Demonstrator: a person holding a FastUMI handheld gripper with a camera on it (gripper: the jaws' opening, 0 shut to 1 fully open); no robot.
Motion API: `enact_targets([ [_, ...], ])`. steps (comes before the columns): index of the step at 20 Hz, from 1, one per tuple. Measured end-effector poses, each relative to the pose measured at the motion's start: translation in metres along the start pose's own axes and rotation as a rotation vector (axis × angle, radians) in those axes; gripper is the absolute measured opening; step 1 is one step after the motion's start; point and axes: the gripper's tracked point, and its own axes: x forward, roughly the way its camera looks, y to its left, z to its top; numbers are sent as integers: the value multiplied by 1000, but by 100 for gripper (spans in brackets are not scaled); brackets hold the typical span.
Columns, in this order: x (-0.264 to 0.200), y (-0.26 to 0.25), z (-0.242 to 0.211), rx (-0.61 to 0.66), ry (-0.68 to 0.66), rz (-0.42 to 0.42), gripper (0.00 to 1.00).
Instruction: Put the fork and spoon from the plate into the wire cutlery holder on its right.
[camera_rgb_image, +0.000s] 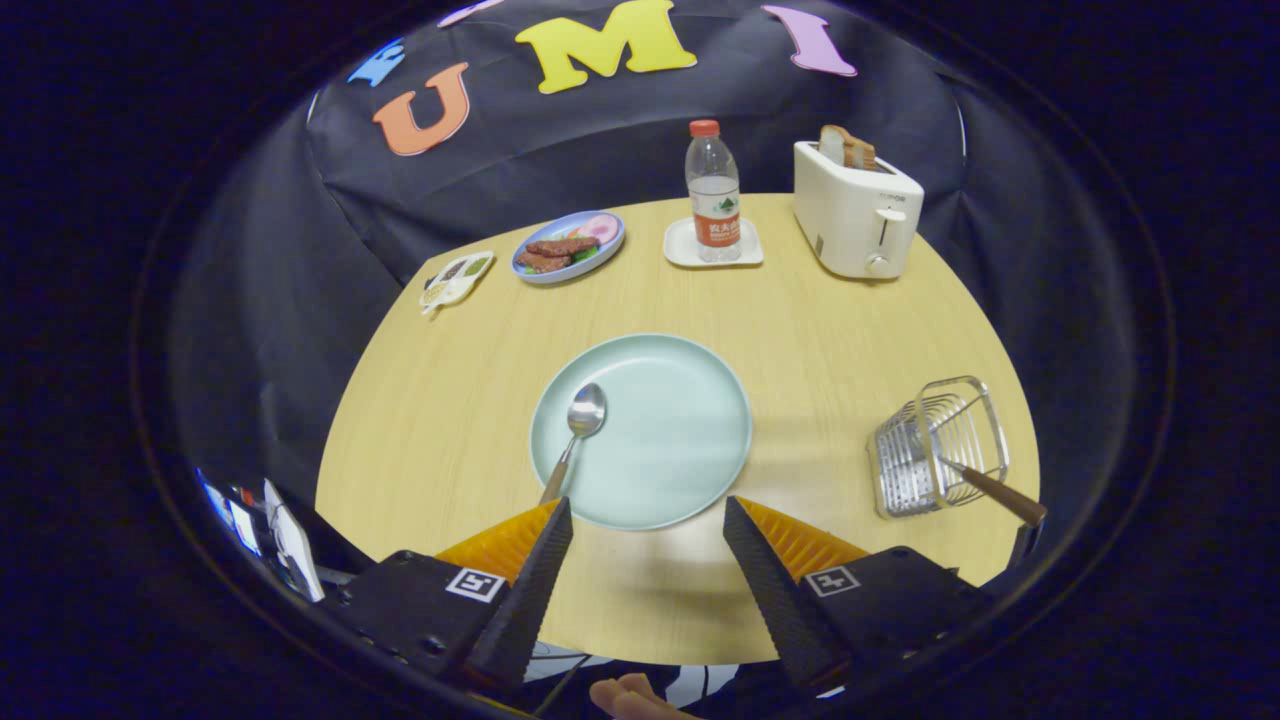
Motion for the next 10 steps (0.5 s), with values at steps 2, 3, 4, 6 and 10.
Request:
enact_targets([
  [2, 13, 19, -2, 18, -11, 7, 94],
  [3, 18, 28, -1, 31, -25, 9, 95],
  [4, 25, 34, 1, 44, -43, 1, 95],
  [6, 41, 45, 5, 61, -80, -26, 95],
  [10, 73, 55, 10, 97, -132, -98, 95],
])
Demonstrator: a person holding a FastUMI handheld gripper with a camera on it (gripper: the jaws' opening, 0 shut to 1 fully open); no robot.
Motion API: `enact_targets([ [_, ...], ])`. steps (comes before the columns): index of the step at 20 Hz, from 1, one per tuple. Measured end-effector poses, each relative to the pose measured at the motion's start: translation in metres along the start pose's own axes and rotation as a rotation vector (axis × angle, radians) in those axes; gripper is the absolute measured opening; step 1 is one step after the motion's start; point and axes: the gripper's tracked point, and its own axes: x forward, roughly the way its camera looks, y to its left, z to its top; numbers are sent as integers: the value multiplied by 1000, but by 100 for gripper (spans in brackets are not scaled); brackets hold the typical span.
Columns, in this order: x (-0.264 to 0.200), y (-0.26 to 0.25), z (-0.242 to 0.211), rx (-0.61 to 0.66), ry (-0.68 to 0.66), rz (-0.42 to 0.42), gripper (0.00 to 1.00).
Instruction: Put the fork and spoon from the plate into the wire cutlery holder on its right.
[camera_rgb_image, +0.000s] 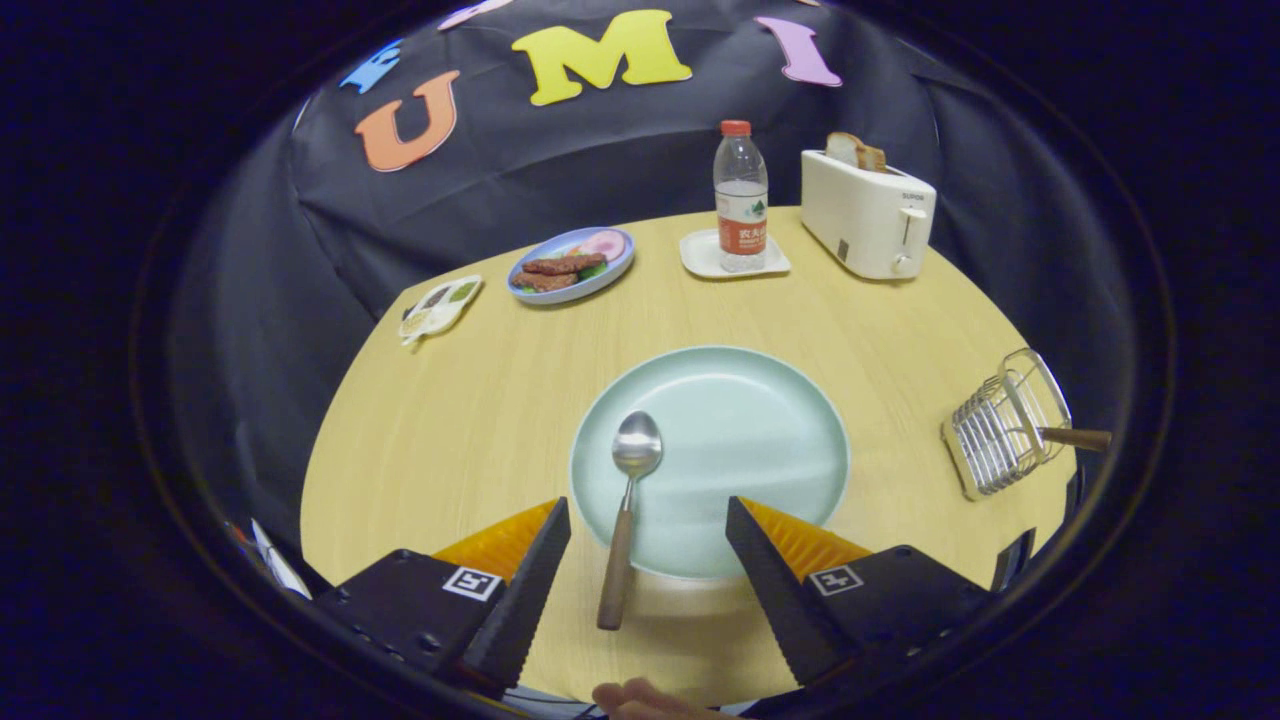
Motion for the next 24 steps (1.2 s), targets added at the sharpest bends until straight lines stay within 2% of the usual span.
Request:
enact_targets([
  [1, 8, 1, -3, 19, 8, -14, 95],
  [3, 21, 2, -9, 65, 36, -29, 89],
  [6, 34, -3, -20, 124, 80, -59, 75],
  [8, 40, -4, -21, 106, 87, -64, 67],
  [10, 43, -6, -24, 91, 107, -59, 54],
  [13, 41, -6, -29, 80, 137, -36, 21],
  [14, 41, -4, -30, 73, 138, -17, 21],
  [16, 35, -7, -27, 35, 145, -22, 6],
  [24, -3, -25, -13, -60, 151, 15, 6],
])
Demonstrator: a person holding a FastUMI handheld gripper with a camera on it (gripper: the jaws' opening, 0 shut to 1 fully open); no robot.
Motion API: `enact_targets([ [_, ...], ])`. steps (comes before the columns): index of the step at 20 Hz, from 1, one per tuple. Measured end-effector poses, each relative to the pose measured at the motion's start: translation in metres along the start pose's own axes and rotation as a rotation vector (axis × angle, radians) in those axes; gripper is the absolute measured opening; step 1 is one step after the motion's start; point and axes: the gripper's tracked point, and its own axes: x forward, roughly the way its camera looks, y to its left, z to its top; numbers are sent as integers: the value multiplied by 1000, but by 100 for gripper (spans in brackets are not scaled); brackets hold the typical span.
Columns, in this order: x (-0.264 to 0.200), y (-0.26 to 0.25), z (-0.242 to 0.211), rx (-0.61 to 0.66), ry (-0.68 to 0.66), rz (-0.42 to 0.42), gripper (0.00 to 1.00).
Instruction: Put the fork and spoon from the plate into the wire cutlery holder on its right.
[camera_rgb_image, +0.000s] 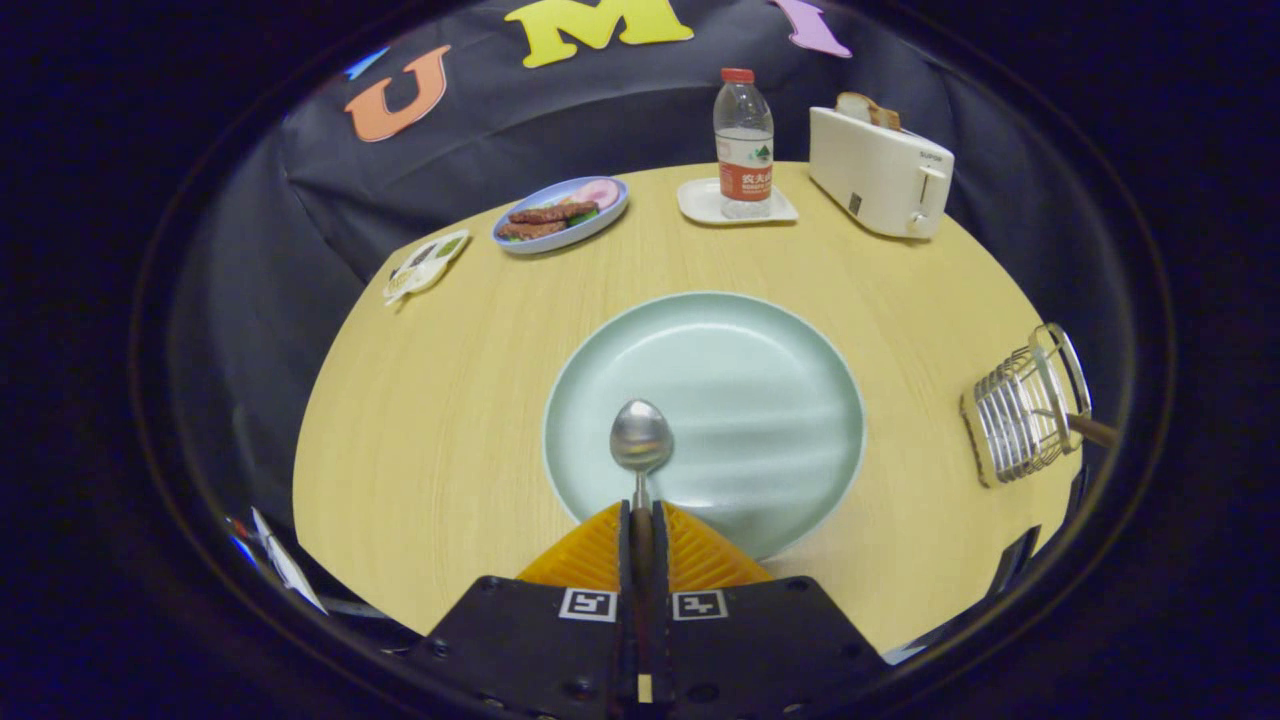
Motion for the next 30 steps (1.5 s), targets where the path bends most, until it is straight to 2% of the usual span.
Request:
enact_targets([
  [4, -27, -20, 5, -54, -19, 17, 5],
  [12, -93, -74, 16, -66, -65, 32, 6],
  [15, -120, -104, 18, 2, -75, 50, 6],
  [23, -162, -196, 32, 77, -132, -20, 6],
  [30, -161, -240, 37, 158, -134, -77, 6],
])
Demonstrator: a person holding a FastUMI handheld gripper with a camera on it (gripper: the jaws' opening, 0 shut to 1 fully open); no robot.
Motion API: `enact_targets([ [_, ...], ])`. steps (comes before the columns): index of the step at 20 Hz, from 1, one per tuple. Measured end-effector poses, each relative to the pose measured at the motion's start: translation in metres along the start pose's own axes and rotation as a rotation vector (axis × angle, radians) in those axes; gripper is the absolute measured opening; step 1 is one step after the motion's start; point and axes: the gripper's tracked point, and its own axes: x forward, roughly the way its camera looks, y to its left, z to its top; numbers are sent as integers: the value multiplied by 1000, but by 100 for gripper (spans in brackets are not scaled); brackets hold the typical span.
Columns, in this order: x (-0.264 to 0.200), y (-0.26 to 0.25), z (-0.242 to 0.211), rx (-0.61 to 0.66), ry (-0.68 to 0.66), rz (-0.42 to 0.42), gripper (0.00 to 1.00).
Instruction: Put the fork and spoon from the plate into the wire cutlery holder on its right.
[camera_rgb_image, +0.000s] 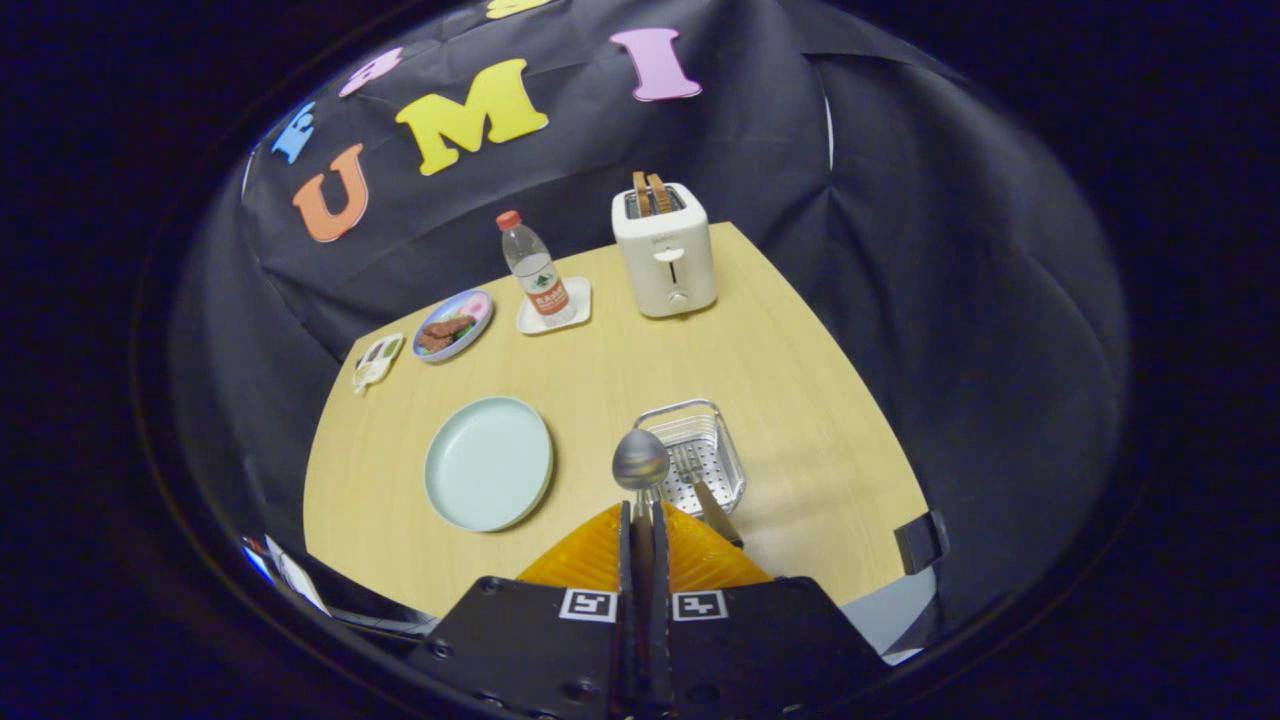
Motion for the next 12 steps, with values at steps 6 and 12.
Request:
enact_targets([
  [6, 20, -15, 3, 5, 43, -64, 6],
  [12, 24, 5, 8, -15, 35, -14, 11],
])
